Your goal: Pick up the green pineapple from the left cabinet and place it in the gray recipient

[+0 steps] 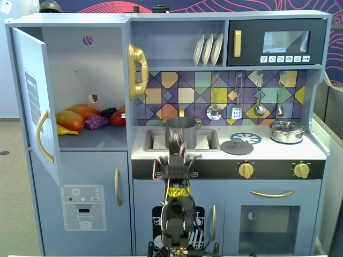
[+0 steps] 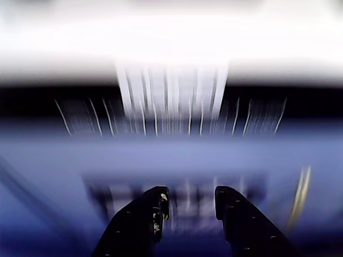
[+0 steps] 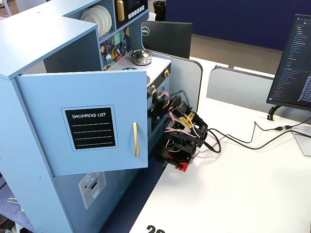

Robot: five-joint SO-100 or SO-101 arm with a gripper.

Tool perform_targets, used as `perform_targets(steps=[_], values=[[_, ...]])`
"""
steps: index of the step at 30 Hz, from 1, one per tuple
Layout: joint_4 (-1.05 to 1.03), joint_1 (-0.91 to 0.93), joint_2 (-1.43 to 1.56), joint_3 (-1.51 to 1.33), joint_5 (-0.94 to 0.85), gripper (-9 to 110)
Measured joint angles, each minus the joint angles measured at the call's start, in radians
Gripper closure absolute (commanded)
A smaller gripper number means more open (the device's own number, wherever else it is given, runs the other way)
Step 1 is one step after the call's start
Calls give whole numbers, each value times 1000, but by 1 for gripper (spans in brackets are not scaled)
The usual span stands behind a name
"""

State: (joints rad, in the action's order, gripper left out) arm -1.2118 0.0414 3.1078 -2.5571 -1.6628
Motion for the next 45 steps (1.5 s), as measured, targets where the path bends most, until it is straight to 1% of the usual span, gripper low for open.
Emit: perform_targets(steps=[3, 5, 9, 13, 16, 20, 25, 45], values=[[51, 17, 15, -230, -12, 101], [104, 18, 11, -353, 17, 101], [137, -38, -38, -442, 101, 101], [49, -52, -43, -451, 152, 101], [-58, -52, -34, -451, 160, 101], [-126, -52, 25, -437, 160, 101], [-135, -51, 75, -445, 156, 101], [-135, -52, 77, -445, 156, 96]])
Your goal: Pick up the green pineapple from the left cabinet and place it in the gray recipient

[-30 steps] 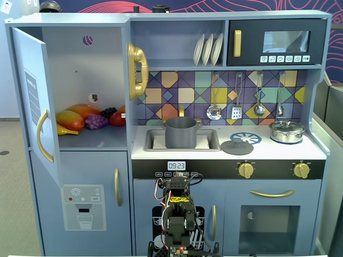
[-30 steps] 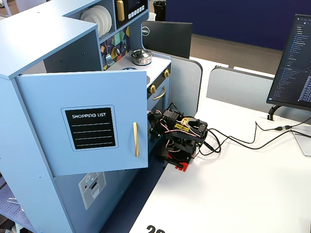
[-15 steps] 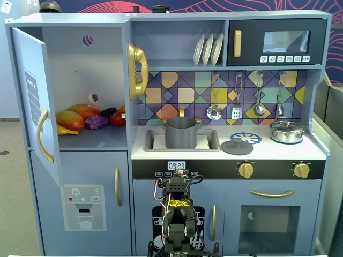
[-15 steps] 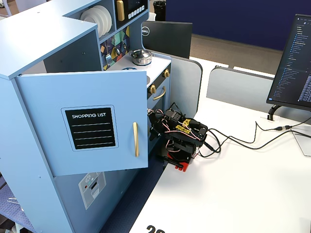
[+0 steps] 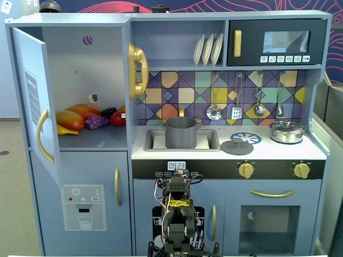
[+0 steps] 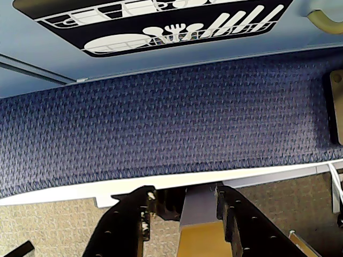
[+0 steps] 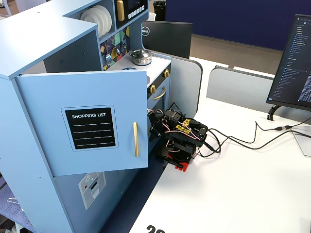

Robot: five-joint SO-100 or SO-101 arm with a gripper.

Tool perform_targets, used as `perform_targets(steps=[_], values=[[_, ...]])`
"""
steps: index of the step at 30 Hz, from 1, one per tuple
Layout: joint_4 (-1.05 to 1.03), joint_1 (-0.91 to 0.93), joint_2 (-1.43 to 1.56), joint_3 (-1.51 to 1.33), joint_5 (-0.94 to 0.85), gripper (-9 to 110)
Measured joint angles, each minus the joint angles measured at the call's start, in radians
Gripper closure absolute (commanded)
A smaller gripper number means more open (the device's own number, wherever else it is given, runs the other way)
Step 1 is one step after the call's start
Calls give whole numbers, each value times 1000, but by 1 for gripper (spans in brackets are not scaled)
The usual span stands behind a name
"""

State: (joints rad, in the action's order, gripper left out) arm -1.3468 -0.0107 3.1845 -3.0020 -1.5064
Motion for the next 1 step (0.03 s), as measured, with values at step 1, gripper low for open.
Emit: perform_targets(steps=[1], values=[[0, 0, 0, 0, 0, 96]])
